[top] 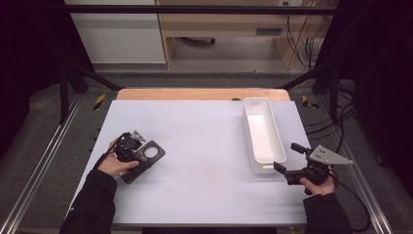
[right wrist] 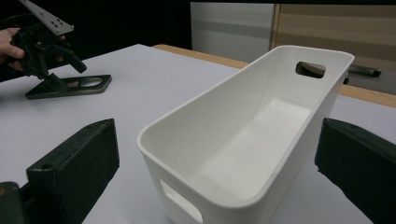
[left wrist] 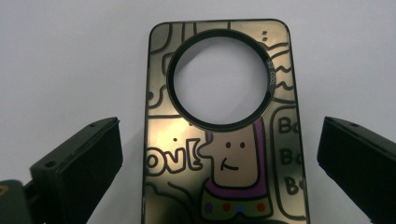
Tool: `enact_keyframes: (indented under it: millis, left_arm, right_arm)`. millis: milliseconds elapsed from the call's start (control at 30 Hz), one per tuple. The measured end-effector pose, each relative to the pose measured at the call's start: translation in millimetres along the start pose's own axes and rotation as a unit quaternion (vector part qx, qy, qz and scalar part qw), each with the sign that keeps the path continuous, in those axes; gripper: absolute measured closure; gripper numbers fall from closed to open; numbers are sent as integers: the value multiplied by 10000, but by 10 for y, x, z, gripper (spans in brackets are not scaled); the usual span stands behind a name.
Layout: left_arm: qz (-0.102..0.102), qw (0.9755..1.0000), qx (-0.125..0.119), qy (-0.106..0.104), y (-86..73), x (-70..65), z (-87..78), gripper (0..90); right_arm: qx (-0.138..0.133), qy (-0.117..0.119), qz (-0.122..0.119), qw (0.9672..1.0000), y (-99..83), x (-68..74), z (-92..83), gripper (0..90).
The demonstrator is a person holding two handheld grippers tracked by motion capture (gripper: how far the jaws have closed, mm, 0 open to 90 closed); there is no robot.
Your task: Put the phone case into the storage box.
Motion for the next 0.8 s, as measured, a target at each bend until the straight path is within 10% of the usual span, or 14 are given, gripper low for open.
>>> enact_keyframes:
  millis: [800]
  left_arm:
    - [21,9996,237,-129,-58,-26,63,39]
  right_arm:
    - [20,20,-3,10000,-4,2,4,3]
Point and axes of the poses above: each handheld gripper's, and its own axes: z roughly forward along the jaws, y roughly out of its top, x roughly to its left, the point moved 5 cm from there along z, roughly forward along the jaws, and after that the axes turned 6 degrees about -x, right-handed, at the moved point
